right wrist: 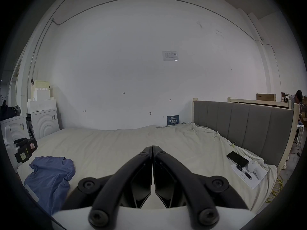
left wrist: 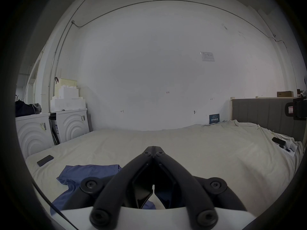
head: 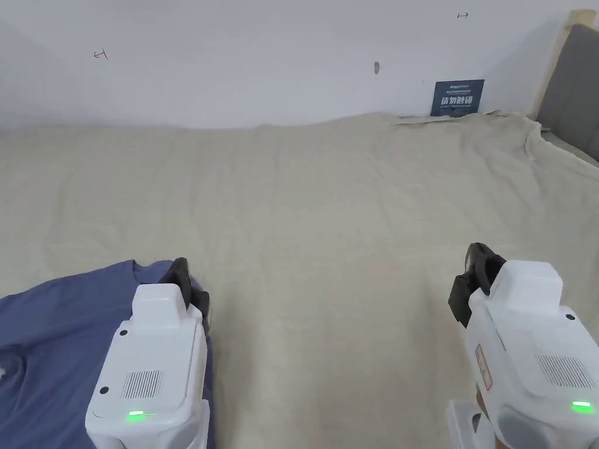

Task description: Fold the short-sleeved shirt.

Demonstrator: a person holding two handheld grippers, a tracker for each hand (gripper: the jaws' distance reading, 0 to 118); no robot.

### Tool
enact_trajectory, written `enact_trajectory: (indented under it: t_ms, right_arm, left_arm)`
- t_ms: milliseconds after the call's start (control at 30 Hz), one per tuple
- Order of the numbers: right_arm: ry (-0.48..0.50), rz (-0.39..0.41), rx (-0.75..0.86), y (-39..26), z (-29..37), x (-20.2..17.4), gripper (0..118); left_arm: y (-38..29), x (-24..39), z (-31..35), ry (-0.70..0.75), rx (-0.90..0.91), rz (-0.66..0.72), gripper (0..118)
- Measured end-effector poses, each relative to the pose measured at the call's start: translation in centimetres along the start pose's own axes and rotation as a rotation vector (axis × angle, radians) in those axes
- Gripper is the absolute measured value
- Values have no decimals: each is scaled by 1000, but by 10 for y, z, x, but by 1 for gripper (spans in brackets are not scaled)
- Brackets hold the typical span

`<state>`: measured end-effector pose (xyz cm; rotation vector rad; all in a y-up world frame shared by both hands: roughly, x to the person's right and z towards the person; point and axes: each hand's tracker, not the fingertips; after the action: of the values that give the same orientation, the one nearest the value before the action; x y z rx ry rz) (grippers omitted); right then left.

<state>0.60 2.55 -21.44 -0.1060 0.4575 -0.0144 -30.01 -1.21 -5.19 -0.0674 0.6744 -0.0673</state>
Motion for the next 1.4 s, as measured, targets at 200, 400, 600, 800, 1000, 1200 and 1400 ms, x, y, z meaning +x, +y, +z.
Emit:
enact_trajectory:
  t_ms: [200, 400, 600, 800, 1000, 1200, 1400]
  right_arm:
    - [-2, 8, -3, -1, 0, 0, 0]
    - [-2, 5, -6, 0, 0, 1, 0]
    - [4, 10, -7, 0, 0, 1, 0]
    - [-10, 66, 3, 5, 2, -3, 0]
    - [-118, 450, 89, 19, 7, -32, 0]
    - [-270, 973, 326, 11, 15, -62, 0]
    - [-231, 880, 303, 20, 17, -55, 0]
  left_arm:
    - [1, -2, 0, -2, 3, -3, 0]
    - [-1, -2, -2, -4, -10, -19, 0]
    - [-1, -3, -2, -3, -11, -20, 0]
    - [0, -5, -4, -6, -23, 2, 0]
    - [15, -32, -12, -130, -70, 514, 0]
    - [-7, -72, -20, -387, -35, 1355, 0]
    - [-1, -72, -15, -280, -42, 1270, 0]
